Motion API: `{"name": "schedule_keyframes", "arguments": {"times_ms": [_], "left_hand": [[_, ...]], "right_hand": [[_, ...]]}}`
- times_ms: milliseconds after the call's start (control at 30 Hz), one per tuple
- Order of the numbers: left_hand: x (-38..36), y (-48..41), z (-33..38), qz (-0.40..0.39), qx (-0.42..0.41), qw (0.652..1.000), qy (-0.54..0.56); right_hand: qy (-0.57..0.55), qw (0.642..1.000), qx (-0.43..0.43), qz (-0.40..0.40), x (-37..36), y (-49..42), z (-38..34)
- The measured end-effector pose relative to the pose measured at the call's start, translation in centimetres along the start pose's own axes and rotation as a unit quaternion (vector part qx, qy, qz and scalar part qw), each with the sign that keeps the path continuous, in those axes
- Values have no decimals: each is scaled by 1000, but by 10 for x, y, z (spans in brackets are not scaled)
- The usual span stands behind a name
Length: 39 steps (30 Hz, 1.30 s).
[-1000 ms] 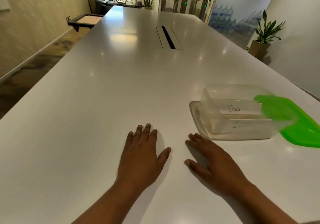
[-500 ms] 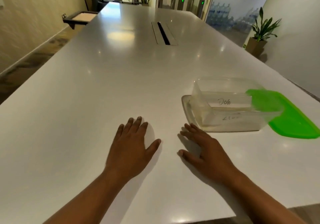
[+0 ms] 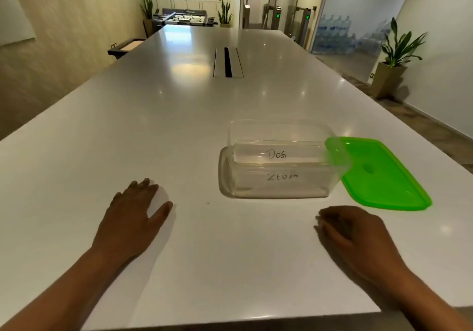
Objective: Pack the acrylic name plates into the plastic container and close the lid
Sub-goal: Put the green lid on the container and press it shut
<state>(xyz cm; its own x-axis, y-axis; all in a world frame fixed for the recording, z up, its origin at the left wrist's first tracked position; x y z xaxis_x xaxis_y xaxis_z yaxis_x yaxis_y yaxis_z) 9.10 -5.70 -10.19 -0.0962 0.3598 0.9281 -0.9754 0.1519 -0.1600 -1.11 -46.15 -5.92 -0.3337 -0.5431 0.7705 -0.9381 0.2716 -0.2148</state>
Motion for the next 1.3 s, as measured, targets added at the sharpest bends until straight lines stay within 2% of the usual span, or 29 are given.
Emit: {"name": "schedule_keyframes", "arguments": {"times_ms": [100, 200, 367, 467, 600, 733, 1000, 1133, 1300], "left_hand": [[-9, -3, 22, 8, 0, 1000, 21], [-19, -17, 47, 7, -29, 998, 49], [-24, -47, 74, 14, -60, 994, 91], [-34, -50, 76, -7, -77, 995, 67], [-38, -49, 75, -4, -93, 995, 31], [-35, -48, 77, -1, -101, 994, 36], [-37, -49, 73, -4, -95, 995, 20], [-38, -49, 71, -3, -88, 996, 19], [-37, -51, 70, 4, -77, 996, 50]], "right_hand": [[43, 999, -13, 0, 2, -6, 24], [94, 995, 25, 10, -3, -5, 23], [84, 996, 12, 23, -1, 0, 27], [69, 997, -3, 26, 1, 0, 25], [29, 994, -42, 93, 23, -7, 31], [63, 985, -63, 149, 47, -22, 38], [129, 980, -126, 87, 43, -57, 79], [141, 982, -88, 88, 43, -66, 83], [153, 974, -32, 164, 68, -76, 77]]}}
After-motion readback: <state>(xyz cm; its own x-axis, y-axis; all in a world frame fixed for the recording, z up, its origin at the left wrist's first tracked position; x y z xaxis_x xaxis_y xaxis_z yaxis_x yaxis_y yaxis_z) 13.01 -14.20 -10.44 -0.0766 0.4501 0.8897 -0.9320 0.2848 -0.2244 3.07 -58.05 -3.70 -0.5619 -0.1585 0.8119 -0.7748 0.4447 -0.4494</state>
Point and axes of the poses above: each hand's wrist, its own y-axis away from the middle knuckle, its own x-axis out of the back of the hand, z = x × y, the point moved 10 cm from there along -y, towards the middle knuckle, and after that the axes turned 5 degrees about -x, right-handed, at the moved point
